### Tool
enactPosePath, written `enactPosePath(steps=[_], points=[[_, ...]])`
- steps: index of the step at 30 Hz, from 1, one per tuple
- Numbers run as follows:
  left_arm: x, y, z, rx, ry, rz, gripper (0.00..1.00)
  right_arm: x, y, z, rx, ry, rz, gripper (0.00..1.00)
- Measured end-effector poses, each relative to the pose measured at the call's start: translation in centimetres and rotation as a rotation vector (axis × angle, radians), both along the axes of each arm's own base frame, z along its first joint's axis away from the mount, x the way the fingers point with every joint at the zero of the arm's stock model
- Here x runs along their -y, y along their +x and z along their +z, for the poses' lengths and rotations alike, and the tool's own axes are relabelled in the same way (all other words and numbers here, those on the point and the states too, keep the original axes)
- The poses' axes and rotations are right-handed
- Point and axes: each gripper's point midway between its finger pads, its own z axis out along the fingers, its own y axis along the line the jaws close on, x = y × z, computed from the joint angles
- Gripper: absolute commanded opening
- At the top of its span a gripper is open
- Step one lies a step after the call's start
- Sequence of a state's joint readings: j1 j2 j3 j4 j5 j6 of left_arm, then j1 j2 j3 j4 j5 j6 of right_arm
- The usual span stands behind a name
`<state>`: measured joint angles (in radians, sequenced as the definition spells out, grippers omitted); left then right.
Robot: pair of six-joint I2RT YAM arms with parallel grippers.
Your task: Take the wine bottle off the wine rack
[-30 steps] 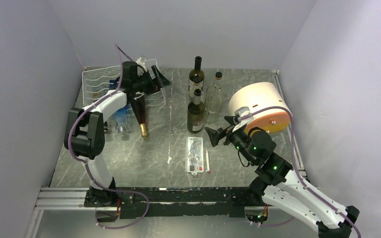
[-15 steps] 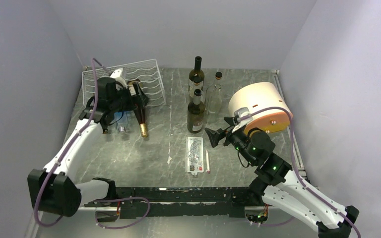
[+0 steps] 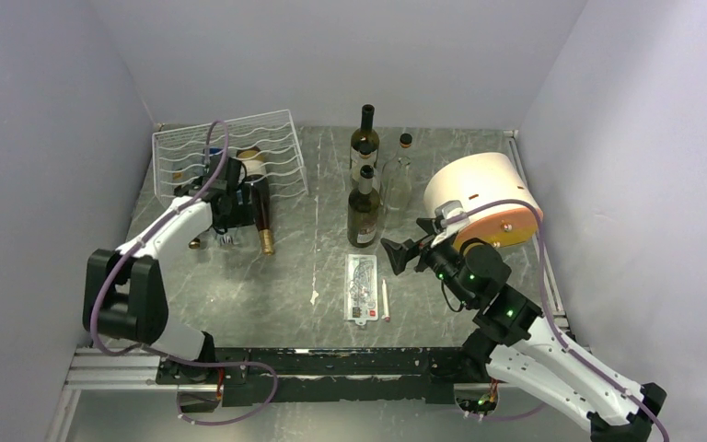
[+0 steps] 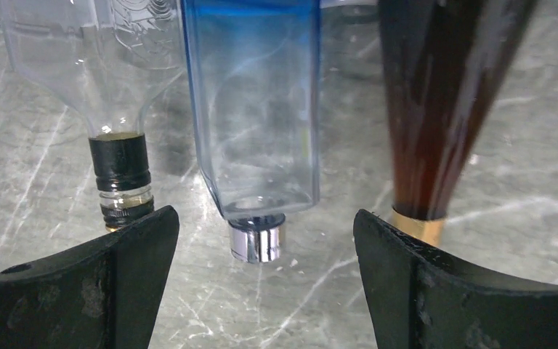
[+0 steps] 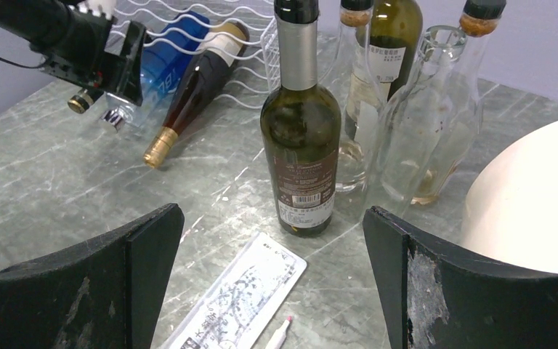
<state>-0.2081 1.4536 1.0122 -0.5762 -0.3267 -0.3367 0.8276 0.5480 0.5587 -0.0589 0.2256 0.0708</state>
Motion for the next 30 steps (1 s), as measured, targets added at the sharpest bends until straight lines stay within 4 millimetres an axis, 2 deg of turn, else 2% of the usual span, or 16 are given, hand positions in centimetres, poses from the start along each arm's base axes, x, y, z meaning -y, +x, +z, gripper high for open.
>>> enactPosePath(steps=[6,12,14,16,21,25,28,30], points=[[-1.0,1.2,-1.5,-0.054,0.078,0.037,0.94,0.4,-0.1,0.6,0.015,0.017,-0.009,1.00],[-1.1,3.8,-3.0,-0.067,0.105,0.055,0.94,0.2,0.0,0.3,0.007,0.009,-0.010,1.00],[-1.2,4.4,-3.6,-0.074,0.118,0.061,0.99,0.2,0.0,0.2,0.004,0.005,-0.010,1.00],[-1.5,4.9,-4.2,-0.085,0.128,0.070,0.91,0.2,0.1,0.1,0.003,0.004,-0.010,1.00],[-2.5,6.0,-5.4,-0.098,0.140,0.100,0.83,0.3,0.0,0.3,0.007,0.009,-0.010,1.00],[-2.6,5.8,-5.4,-0.088,0.138,0.103,0.73,0.3,-0.1,0.2,0.006,0.011,-0.010,1.00],[-2.8,4.8,-5.4,-0.073,0.128,0.119,0.64,0.3,0.0,0.1,0.004,0.009,-0.010,1.00],[-2.7,4.0,-5.2,-0.065,0.108,0.126,0.64,0.2,0.0,-0.1,-0.001,0.004,-0.010,1.00]])
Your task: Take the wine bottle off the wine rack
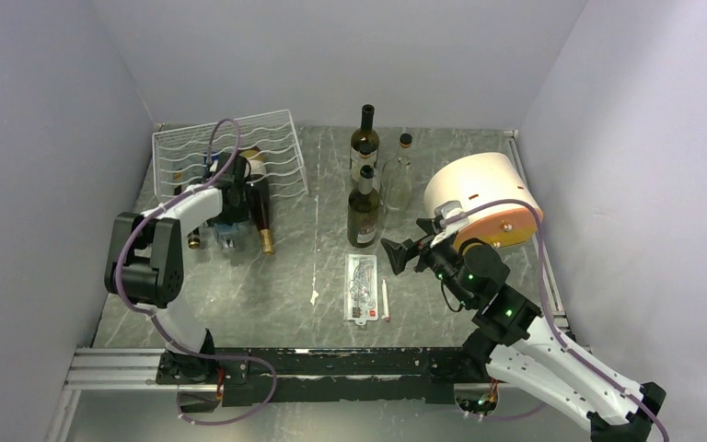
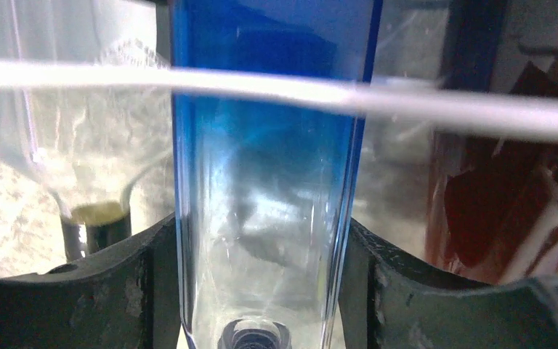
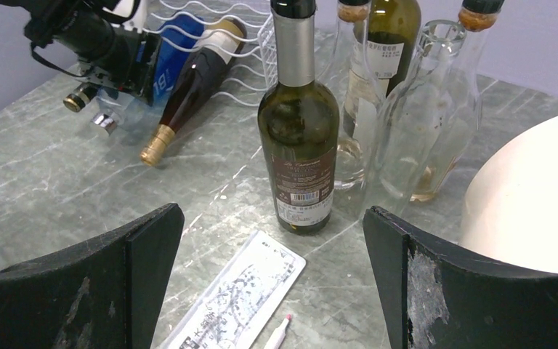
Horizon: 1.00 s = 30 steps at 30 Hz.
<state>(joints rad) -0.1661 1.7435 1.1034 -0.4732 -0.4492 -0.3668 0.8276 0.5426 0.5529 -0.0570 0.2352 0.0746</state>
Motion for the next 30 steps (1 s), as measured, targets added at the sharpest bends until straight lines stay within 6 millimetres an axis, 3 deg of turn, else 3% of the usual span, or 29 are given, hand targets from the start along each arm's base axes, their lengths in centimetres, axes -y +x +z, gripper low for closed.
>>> enactPosePath(steps=[8,19,26,30], points=[[1.7,-4.4,1.1,0.030,-0.150,0.008,0.62,-0.3,0.2,-0.7,-0.018,-0.020,0.000,1.00],[4.2,-10.7,5.6,0.087,-0.377,0.031,0.43,-1.0,0.4,-1.6,-0.034,-0.056,0.026,1.00],[5.2,-14.5,8.3,0.103,-0.477,0.025,0.34,-3.6,-0.5,-3.1,-0.058,-0.114,0.178,1.00],[5.9,-16.5,9.0,0.082,-0.525,0.007,0.27,-6.1,-2.3,-2.2,-0.016,-0.102,0.340,1.00]])
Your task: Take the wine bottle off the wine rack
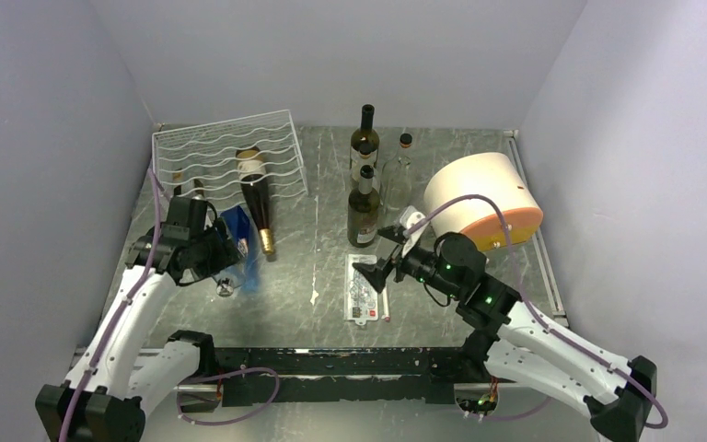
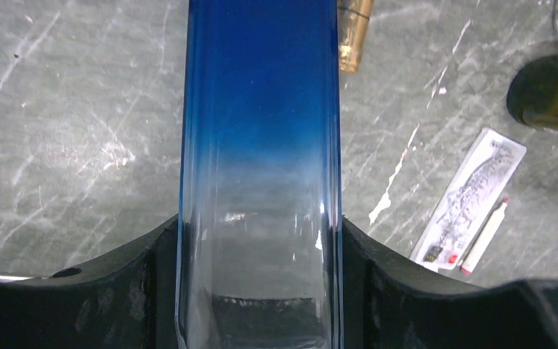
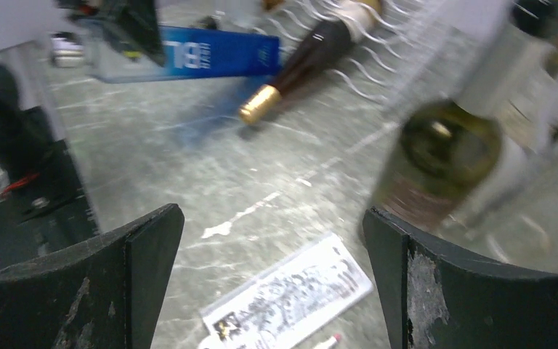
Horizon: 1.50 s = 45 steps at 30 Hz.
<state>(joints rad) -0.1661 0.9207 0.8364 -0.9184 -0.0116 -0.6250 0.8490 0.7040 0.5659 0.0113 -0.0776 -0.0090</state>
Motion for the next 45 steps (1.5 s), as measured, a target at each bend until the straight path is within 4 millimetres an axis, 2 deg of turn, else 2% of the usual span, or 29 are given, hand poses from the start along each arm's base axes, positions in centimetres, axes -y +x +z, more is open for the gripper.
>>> enactPosePath(steps=[3,6,10,16,24,27,32,35,41,45], points=[[0.3,-1.0,0.3,-0.010,-0.022,-0.016,0.25,-2.3,-2.1,0.9,0.041,0.008,0.136,1.00],[0.5,-2.1,0.5,-0.016,-0.034,-0.033,0.24,-5.6,-4.8,1.4,0.091,-0.022,0.283,1.00],[0.7,-3.6,0.8,-0.024,-0.048,-0.066,0.23,-9.9,-7.3,0.5,0.142,-0.092,0.434,1.00],[0.8,-5.4,1.1,-0.032,-0.053,-0.123,0.24,-14.8,-6.6,-3.5,0.188,-0.230,0.553,1.00],[1.0,-7.5,1.8,-0.003,-0.062,-0.181,0.25,-22.3,-4.7,-4.2,0.321,-0.283,0.660,1.00],[1.2,-7.9,1.8,-0.010,-0.071,-0.199,0.26,-25.0,-4.9,-4.6,0.373,-0.284,0.715,1.00],[1.2,-8.4,1.8,-0.011,-0.076,-0.208,0.28,-27.6,-7.0,-7.1,0.424,-0.312,0.816,1.00],[1.1,-8.9,2.0,-0.021,-0.072,-0.211,0.29,-28.8,-7.7,-7.7,0.461,-0.317,0.839,0.98],[1.1,-8.9,3.3,-0.001,-0.071,-0.219,0.31,-30.3,-7.6,-7.8,0.519,-0.284,0.807,0.90],[1.1,-9.1,3.3,-0.007,-0.071,-0.223,0.35,-30.8,-7.1,-8.1,0.548,-0.266,0.782,0.75]])
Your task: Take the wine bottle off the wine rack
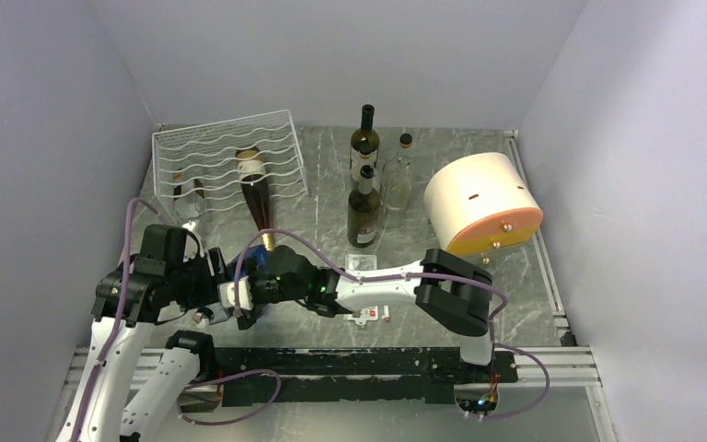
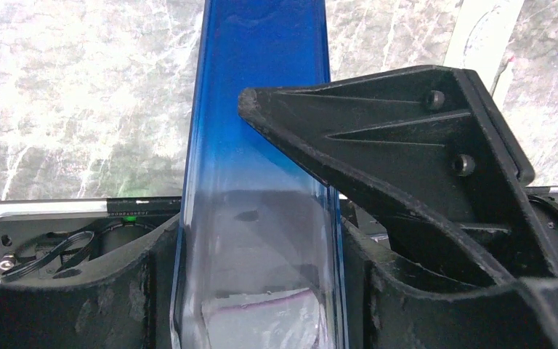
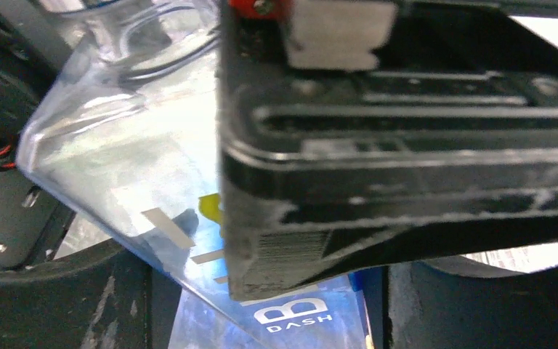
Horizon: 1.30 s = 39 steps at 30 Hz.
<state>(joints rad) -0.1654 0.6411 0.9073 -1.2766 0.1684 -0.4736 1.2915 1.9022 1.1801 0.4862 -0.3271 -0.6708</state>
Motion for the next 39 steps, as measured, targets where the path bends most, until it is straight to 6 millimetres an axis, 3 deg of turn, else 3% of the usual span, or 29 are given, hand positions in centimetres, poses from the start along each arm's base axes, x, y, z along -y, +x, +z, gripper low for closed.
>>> enactPosePath(steps=[3,8,12,18,24,27,32,39], points=[[0.0,0.0,0.0,-0.001,0.003,-0.006,0.44,-0.2,0.3,0.3,0.013,0.030,-0.010,0.66],[-0.1,-0.3,0.5,-0.012,0.011,-0.023,0.84,-0.1,0.2,0.7,0.010,0.085,-0.016,0.52],[0.2,1.0,3.7,0.122,-0.010,-0.027,0.99,0.6,0.3,0.8,-0.015,0.117,-0.046,0.39],[0.4,3.0,9.5,0.350,-0.039,-0.021,1.00,2.6,0.5,1.0,-0.046,0.138,-0.097,0.33],[-1.3,4.7,15.5,0.550,-0.002,0.083,1.00,4.1,1.2,1.9,-0.134,0.170,-0.195,0.07],[-2.2,4.7,17.5,0.640,-0.001,0.136,1.00,4.9,1.6,2.5,-0.200,0.187,-0.253,0.00],[-3.1,3.9,18.9,0.728,-0.016,0.201,0.99,6.5,2.7,3.5,-0.340,0.204,-0.373,0.00],[-3.3,4.1,16.8,0.689,-0.006,0.224,0.99,9.9,6.7,3.9,-0.515,0.251,-0.673,0.00]])
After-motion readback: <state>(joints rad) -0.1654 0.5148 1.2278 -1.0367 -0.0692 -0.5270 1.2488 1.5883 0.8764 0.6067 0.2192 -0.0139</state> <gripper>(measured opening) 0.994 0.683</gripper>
